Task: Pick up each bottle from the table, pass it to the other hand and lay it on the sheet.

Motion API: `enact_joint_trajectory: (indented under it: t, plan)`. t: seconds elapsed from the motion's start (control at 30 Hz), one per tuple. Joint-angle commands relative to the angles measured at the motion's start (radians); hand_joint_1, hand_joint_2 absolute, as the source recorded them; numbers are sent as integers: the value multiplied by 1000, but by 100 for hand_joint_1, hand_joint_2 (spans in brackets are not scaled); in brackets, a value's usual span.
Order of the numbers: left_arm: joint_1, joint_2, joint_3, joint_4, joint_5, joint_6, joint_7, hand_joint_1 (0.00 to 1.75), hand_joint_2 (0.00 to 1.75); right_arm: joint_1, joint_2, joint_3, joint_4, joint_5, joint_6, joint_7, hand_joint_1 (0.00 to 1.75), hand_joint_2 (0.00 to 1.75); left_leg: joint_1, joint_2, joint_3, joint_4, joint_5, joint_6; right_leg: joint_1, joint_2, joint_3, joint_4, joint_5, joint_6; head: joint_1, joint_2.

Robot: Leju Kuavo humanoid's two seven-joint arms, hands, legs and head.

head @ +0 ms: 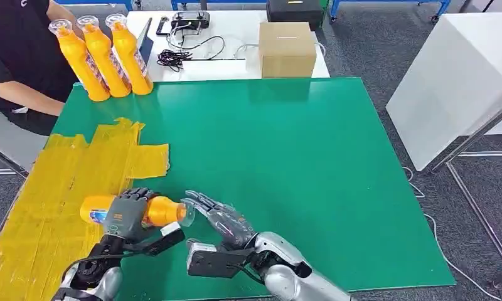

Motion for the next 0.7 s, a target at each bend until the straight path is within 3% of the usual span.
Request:
enact_joint_trajectory:
  t: [0.03, 0.33, 0.47, 0.5, 0.53, 0.57, 0.6, 0.7]
  plan:
    - [-90, -1, -14, 198, -3, 24, 36, 0, 0, -18, -14, 4, 9, 3, 7, 7, 0, 0, 0, 0, 2, -1, 0, -1, 0, -1, 2, -1, 0, 0, 0, 0]
    - [-58, -14, 21, 132, -56, 106, 82, 0, 0, -12, -22, 6, 10, 4, 8, 7, 0, 0, 0, 0, 2, -1, 0, 0, 0, 0, 2, -1, 0, 0, 0, 0]
    - [13, -50, 98, 0, -96, 315, 126, 0, 0, 10, -34, 0, 2, 10, -10, 5, 0, 0, 0, 0, 3, -1, 0, 0, 0, 0, 3, -1, 0, 1, 0, 0]
    - [89, -143, 234, -257, -42, 316, -29, 0, 0, 29, -45, -7, -8, 12, -26, -2, 0, 0, 0, 1, 2, 0, 0, 0, 0, 0, 2, -1, 0, 1, 0, 0]
    - [116, -273, 391, -382, 35, 316, -251, 0, 0, 44, -57, -13, -19, 17, -45, -14, 0, 0, 1, 1, 1, 1, -1, 0, 1, 0, 2, -1, -1, 1, 0, 0]
    - [117, -443, 568, -487, 242, 316, -593, 0, 0, 71, -70, -31, -39, 24, -73, -33, 0, 0, 1, 0, -2, 2, -1, 0, 1, -1, -1, 0, -1, 1, 0, 0]
    - [126, -443, 585, -557, 398, 316, -650, 0, 0, 93, -76, -45, -60, 29, -93, -47, 0, 0, 2, -2, -3, 5, -3, 1, 1, -3, 0, 1, -2, 2, 0, 0]
    - [223, -443, 441, -683, 704, 316, -650, 0, 0, 218, -79, -127, -171, 71, -162, -89, 0, 0, 0, -4, -4, 2, -1, 1, 0, -3, -2, 0, -1, 2, 1, 0]
